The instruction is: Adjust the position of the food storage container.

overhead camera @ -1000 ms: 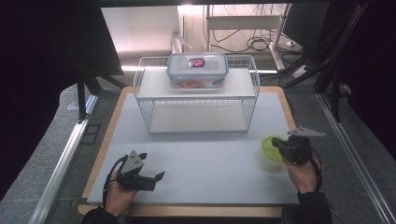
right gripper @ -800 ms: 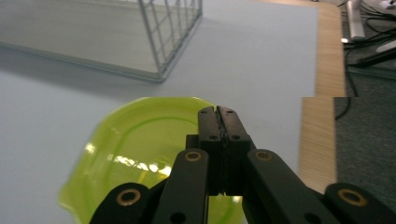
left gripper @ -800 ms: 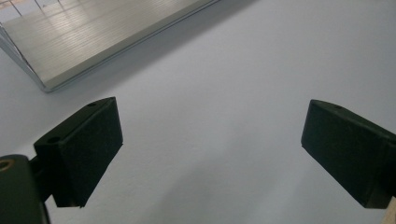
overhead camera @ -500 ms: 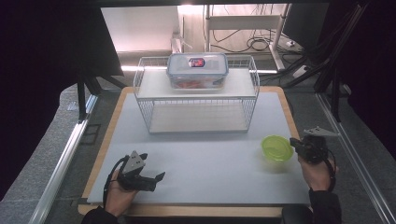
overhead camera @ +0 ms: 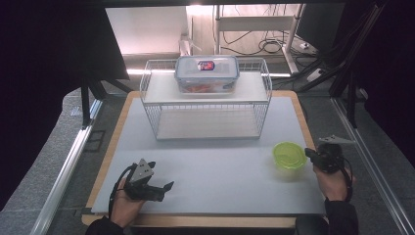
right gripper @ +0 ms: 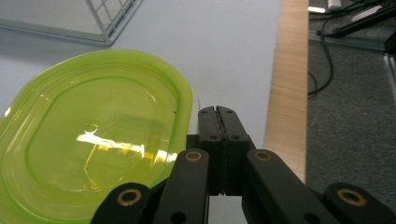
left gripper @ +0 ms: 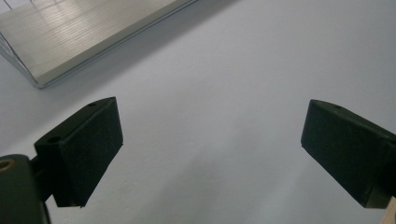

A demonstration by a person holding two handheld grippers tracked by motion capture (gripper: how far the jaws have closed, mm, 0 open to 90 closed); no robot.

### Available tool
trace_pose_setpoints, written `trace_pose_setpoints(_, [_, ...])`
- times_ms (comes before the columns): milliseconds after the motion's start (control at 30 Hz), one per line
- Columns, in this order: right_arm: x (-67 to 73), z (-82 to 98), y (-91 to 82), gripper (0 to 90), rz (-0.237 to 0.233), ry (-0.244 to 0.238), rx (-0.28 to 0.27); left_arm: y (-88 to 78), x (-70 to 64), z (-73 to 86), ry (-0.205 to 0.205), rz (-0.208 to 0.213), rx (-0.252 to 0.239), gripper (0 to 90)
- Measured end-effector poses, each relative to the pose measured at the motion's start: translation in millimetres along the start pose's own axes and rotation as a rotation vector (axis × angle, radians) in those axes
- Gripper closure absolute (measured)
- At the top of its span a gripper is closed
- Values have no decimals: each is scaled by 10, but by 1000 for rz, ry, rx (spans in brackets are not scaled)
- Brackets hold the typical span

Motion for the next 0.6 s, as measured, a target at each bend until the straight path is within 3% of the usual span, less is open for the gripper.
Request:
trace_pose_setpoints(233, [99, 8, 23, 900, -19, -10, 16, 7, -7, 3, 2, 3, 4, 53])
trace_pose_setpoints(600, [366, 12, 71, 900, -88, -30, 36, 13, -12, 7, 7, 3, 9, 54])
Point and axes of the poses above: each handheld gripper's, and its own axes: y roughly forward along the jaws, z roughly out of its underside, x roughly to its left, the point moved 9 cm from there along y, roughly forward along the jaws, and after that the axes turned 3 degrees about -y, right-handed, at the moved point
